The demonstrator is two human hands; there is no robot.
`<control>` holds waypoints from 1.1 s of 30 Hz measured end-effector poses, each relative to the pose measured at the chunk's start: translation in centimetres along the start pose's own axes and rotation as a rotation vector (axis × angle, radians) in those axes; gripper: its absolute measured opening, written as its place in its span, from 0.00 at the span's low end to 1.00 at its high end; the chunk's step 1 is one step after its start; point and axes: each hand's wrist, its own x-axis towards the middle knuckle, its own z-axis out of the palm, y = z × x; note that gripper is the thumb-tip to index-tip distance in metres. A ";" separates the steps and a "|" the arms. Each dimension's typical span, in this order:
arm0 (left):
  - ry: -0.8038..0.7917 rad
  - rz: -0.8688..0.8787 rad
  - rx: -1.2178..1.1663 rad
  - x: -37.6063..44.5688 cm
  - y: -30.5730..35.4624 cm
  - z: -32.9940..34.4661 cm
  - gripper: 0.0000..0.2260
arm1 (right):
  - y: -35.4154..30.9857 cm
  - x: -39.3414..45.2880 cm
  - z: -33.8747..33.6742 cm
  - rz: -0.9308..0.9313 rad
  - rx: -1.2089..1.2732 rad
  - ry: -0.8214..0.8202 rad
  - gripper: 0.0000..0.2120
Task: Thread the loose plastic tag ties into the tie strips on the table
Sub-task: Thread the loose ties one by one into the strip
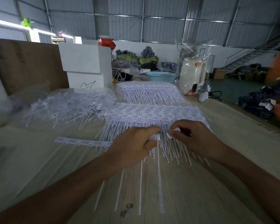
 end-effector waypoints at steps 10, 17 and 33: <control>0.171 0.004 -0.183 0.3 0.8 0.5 0.05 | -1.6 -0.5 0.9 -0.146 0.090 0.025 0.04; 0.153 -0.015 -0.225 0.1 0.8 0.7 0.04 | -1.7 -0.4 0.9 -0.064 0.227 -0.003 0.23; 0.165 -0.003 -0.181 -0.1 1.1 0.6 0.03 | -1.3 0.1 -0.2 0.032 0.178 -0.080 0.15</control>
